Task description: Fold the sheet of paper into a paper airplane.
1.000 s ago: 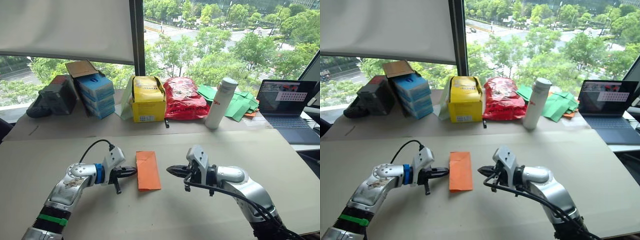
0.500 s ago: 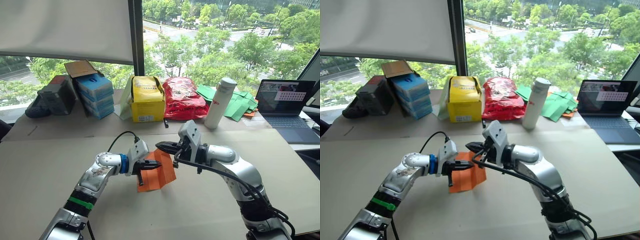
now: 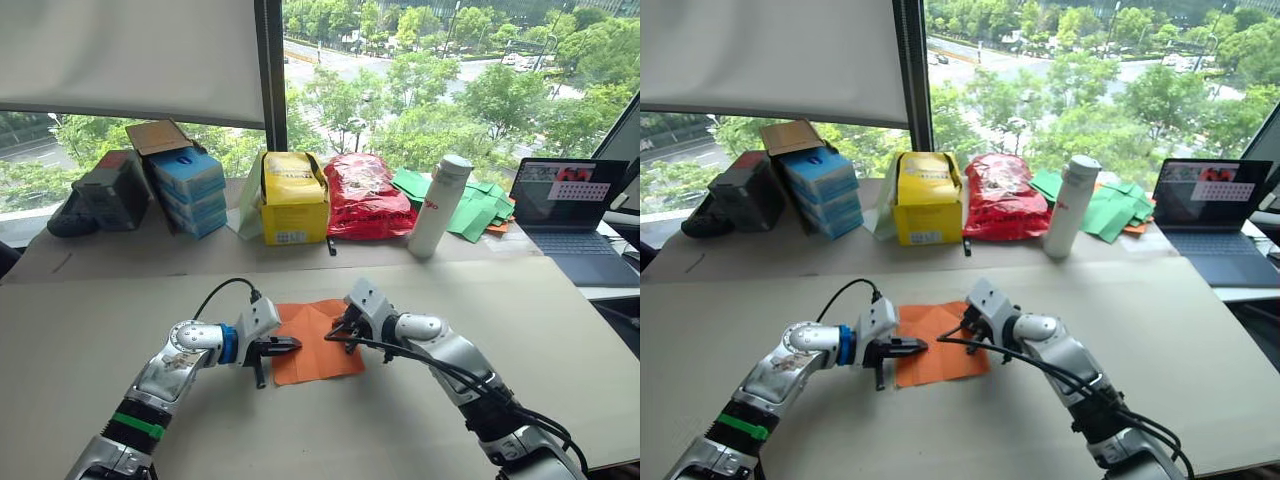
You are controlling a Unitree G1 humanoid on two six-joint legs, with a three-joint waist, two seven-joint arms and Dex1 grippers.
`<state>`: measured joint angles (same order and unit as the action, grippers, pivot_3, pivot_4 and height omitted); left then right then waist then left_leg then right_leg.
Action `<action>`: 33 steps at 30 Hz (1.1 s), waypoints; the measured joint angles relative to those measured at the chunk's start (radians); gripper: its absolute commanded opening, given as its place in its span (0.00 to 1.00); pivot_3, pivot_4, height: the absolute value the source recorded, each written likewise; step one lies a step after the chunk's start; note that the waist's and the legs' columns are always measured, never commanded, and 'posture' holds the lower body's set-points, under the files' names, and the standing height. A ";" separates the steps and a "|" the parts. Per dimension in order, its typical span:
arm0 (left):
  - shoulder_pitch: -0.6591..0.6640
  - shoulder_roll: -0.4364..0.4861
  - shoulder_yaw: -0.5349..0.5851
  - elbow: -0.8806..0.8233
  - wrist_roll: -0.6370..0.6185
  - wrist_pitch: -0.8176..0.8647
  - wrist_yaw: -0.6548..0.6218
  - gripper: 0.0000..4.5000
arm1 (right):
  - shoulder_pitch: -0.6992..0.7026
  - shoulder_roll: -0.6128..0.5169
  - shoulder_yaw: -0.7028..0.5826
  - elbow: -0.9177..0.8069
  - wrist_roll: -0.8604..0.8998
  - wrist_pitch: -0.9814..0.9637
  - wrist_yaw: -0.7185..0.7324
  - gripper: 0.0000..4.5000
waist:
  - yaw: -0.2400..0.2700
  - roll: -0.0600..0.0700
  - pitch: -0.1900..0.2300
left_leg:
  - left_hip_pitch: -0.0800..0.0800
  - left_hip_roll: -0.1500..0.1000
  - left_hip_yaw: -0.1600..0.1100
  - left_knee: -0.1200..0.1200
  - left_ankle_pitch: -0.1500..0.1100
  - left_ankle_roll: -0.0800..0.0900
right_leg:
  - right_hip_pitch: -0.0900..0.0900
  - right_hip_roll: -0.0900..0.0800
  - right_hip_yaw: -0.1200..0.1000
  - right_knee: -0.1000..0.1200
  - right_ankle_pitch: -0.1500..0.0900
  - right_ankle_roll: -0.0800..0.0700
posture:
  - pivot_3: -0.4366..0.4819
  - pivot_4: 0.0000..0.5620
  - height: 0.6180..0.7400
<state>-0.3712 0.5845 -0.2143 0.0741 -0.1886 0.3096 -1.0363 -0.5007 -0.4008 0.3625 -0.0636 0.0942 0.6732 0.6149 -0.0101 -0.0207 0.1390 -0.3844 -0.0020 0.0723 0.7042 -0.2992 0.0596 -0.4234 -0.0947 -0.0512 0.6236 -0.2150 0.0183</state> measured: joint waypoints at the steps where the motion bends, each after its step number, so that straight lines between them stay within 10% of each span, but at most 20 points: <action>1: 0.006 0.001 0.004 -0.001 0.000 -0.002 0.006 0.00 | 0.011 -0.004 -0.003 -0.007 -0.002 -0.005 0.000 0.00 | 0.001 0.000 0.000 | 0.001 0.000 0.000 0.000 -0.003 0.005 | 0.000 -0.001 0.000 0.000 0.000 0.000 | 0.48 0.27 1.00; 12: 0.026 0.009 0.005 -0.024 0.008 -0.001 0.038 0.00 | 0.049 -0.012 -0.021 -0.037 -0.004 -0.011 -0.008 0.00 | 0.001 0.000 0.000 | 0.003 0.000 0.000 0.000 -0.002 0.003 | 0.001 -0.004 0.002 0.002 0.000 0.000 | 0.48 0.27 1.00; 21: 0.025 0.009 0.004 -0.026 0.008 -0.003 0.041 0.00 | 0.054 0.047 -0.116 0.002 0.010 0.015 -0.065 0.66 | 0.001 0.000 0.000 | 0.001 0.000 0.000 0.000 -0.001 0.002 | 0.000 -0.004 0.005 0.002 0.000 0.000 | 0.48 0.27 1.00; 33: 0.024 0.010 0.004 -0.029 0.015 -0.002 0.042 0.00 | -0.009 0.191 -0.203 0.137 0.065 0.013 -0.092 0.66 | -0.003 0.001 0.000 | 0.001 0.000 0.000 -0.001 -0.001 0.002 | -0.001 -0.003 0.006 0.003 0.000 0.000 | 0.48 0.27 1.00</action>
<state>-0.3477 0.5941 -0.2104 0.0452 -0.1735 0.3073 -0.9939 -0.5098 -0.2099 0.1597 0.0731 0.1594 0.6858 0.5225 -0.0129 -0.0202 0.1388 -0.3832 -0.0022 0.0724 0.7037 -0.3004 0.0614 -0.4246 -0.0976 -0.0451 0.6262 -0.2149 0.0179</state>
